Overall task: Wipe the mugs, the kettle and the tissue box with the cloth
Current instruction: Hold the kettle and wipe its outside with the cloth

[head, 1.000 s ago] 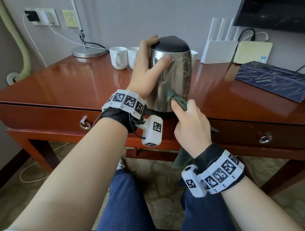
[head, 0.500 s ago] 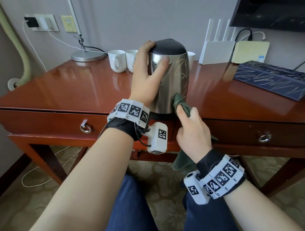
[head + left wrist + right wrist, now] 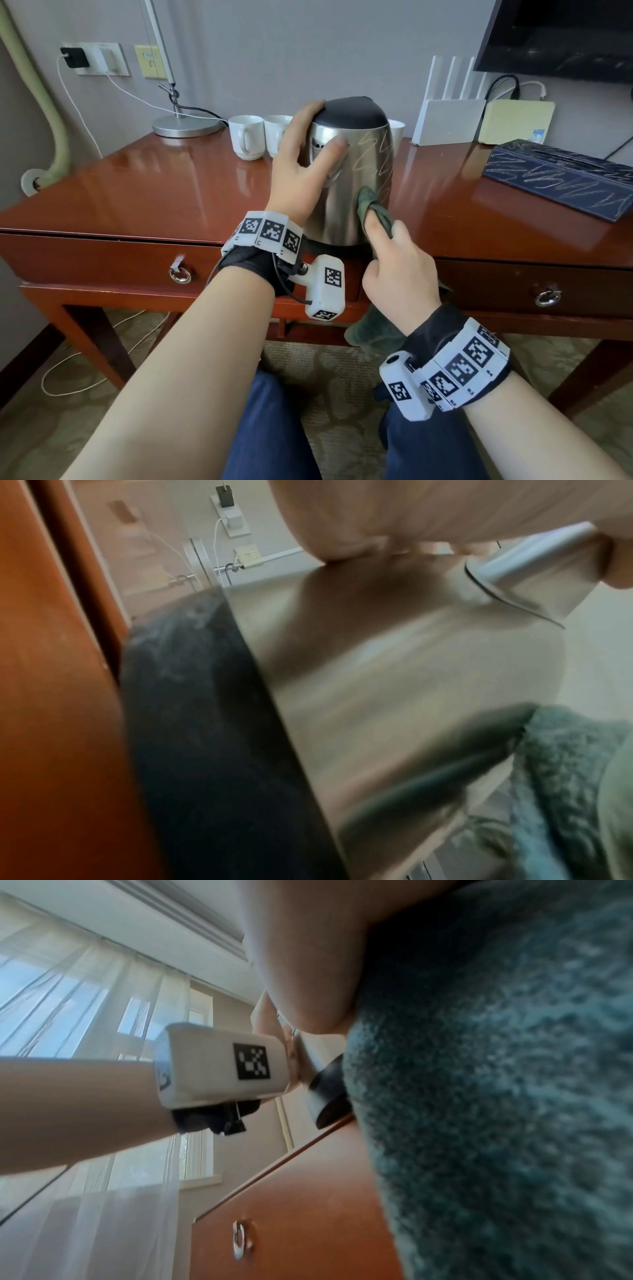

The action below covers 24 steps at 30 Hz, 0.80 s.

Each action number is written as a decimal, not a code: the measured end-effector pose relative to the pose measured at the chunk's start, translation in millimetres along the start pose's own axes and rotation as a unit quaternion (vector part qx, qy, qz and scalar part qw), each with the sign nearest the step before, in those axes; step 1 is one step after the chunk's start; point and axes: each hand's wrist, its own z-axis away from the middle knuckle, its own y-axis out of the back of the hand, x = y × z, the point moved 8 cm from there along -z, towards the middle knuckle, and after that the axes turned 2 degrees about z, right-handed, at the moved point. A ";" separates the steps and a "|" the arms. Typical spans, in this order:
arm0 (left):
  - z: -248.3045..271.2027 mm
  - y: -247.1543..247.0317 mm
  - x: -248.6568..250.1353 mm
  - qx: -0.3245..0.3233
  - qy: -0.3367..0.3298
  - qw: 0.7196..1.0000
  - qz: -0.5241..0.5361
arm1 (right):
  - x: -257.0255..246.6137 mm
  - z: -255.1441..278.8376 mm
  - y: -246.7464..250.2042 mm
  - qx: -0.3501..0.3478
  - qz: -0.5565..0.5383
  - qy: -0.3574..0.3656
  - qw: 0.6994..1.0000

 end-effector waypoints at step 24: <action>-0.2 0.9 -6.8 -0.041 0.033 0.999 0.002 | -22.8 -30.0 39.4 0.077 0.041 0.061 0.994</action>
